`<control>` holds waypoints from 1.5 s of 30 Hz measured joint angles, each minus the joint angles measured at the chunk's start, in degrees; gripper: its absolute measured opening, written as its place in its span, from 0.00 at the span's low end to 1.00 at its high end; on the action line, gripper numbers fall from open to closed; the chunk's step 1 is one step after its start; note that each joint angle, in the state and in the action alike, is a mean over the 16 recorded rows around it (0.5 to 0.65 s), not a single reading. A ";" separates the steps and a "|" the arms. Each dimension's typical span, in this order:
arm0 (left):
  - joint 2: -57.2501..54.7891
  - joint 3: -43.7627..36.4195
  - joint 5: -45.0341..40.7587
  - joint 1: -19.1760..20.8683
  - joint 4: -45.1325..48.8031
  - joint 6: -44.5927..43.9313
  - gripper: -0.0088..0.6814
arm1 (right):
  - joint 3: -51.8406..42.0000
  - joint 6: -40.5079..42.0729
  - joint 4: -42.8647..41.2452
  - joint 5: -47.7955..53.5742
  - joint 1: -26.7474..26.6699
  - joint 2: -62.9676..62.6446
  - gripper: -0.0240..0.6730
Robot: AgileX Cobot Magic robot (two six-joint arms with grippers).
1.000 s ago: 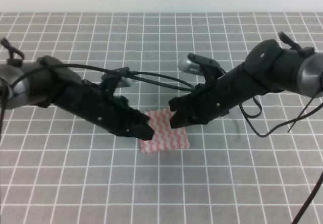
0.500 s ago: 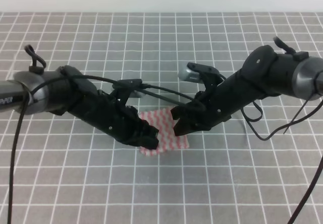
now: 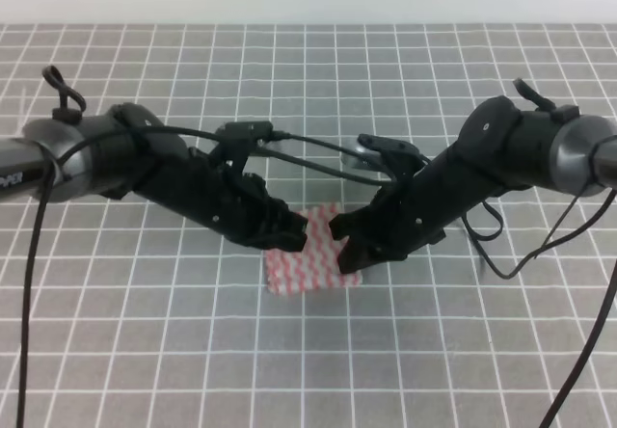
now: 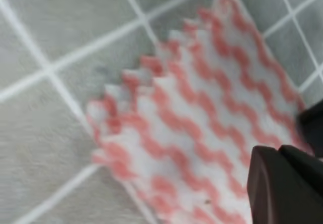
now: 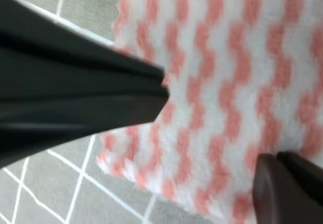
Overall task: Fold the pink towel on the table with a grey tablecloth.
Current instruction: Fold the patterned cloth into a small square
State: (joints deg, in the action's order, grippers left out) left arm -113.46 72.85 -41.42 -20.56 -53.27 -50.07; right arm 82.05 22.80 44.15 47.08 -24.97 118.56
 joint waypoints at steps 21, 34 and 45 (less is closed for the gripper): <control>0.77 1.02 3.14 4.73 0.70 2.07 0.01 | 4.27 -1.38 0.98 -9.12 0.00 2.62 0.01; 21.55 -9.11 12.17 4.80 1.72 1.37 0.01 | 1.70 -2.87 -4.65 -5.79 0.49 -6.55 0.01; 55.33 -31.44 23.18 4.80 1.57 1.36 0.01 | -13.36 -4.75 -9.00 -8.28 0.66 -26.41 0.01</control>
State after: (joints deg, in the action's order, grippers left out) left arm -58.13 41.41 -18.24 -15.76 -51.70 -48.71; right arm 68.69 18.06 35.15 38.80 -24.31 92.15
